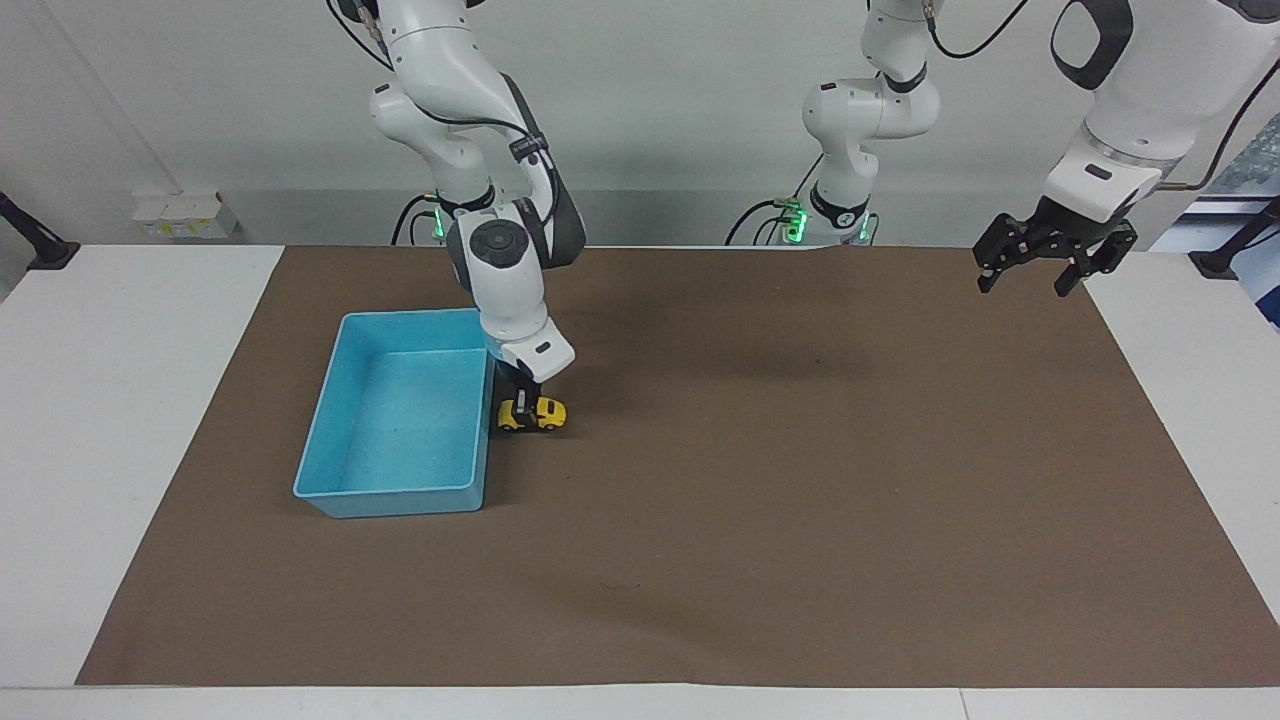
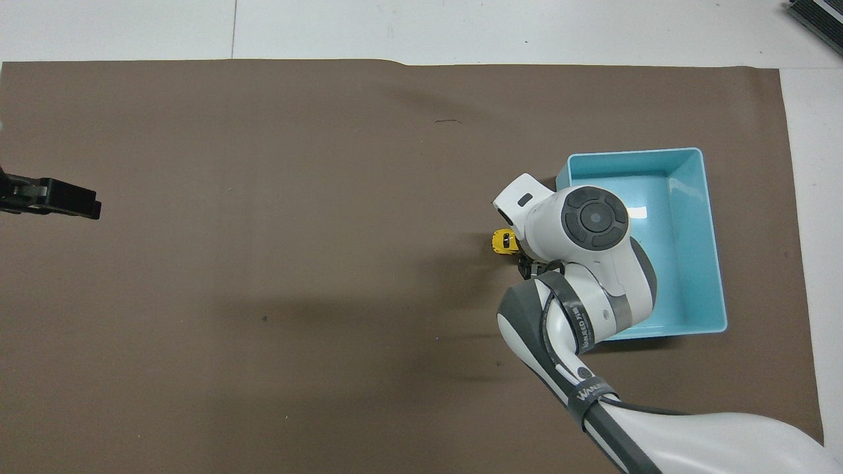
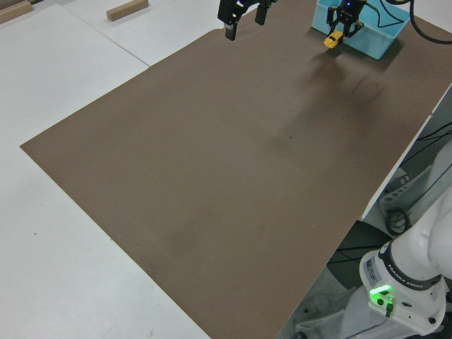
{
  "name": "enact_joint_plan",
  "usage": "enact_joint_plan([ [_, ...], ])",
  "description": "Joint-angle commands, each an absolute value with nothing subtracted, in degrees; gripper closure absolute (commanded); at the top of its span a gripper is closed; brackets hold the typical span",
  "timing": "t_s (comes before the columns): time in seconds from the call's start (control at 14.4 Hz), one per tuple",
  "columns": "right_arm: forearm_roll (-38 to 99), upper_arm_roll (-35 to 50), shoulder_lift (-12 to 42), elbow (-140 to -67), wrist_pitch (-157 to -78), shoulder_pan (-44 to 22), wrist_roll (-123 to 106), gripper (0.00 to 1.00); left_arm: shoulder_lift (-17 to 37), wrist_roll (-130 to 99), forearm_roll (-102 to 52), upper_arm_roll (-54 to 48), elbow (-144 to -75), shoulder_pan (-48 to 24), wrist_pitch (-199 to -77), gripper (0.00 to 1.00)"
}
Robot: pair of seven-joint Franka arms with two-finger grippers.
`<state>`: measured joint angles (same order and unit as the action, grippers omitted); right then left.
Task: Wind up and store yellow beetle car
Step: 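Lower the car into the blue bin and open the right gripper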
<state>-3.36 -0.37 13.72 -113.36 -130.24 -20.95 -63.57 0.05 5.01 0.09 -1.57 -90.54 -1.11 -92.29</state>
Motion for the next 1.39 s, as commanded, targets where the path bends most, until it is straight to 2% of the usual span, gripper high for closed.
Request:
enact_joint_plan([
  [0.0,-3.08,-0.26,13.19,-108.38,-123.86,-20.74,-62.66,1.00,-0.62,4.75,-0.09,-2.20,-90.79,-0.26,-91.58,0.00],
  [0.28,-3.08,-0.35,11.17,-103.90,-115.95,-18.81,-63.63,1.00,-0.62,4.75,-0.09,-2.20,-90.79,-0.26,-91.58,0.00],
  [0.56,-3.08,-0.79,8.70,-104.15,-112.07,-15.31,-69.41,1.00,-0.62,4.75,-0.09,-2.20,-90.79,-0.26,-91.58,0.00],
  [0.76,-3.08,-0.88,7.74,-106.25,-111.97,-12.23,-75.22,1.00,-0.62,4.75,-0.09,-2.20,-90.79,-0.26,-91.58,0.00],
  [1.04,-3.52,-0.97,3.08,-116.53,-118.46,-6.78,-83.03,1.00,-0.62,4.75,-0.09,-2.20,-90.79,-0.26,-91.58,0.00],
  [1.32,-3.95,-0.97,3.51,-121.01,-124.96,-4.75,-87.62,1.00,-0.62,4.75,-0.09,-2.20,-90.79,-0.26,-91.58,0.00],
])
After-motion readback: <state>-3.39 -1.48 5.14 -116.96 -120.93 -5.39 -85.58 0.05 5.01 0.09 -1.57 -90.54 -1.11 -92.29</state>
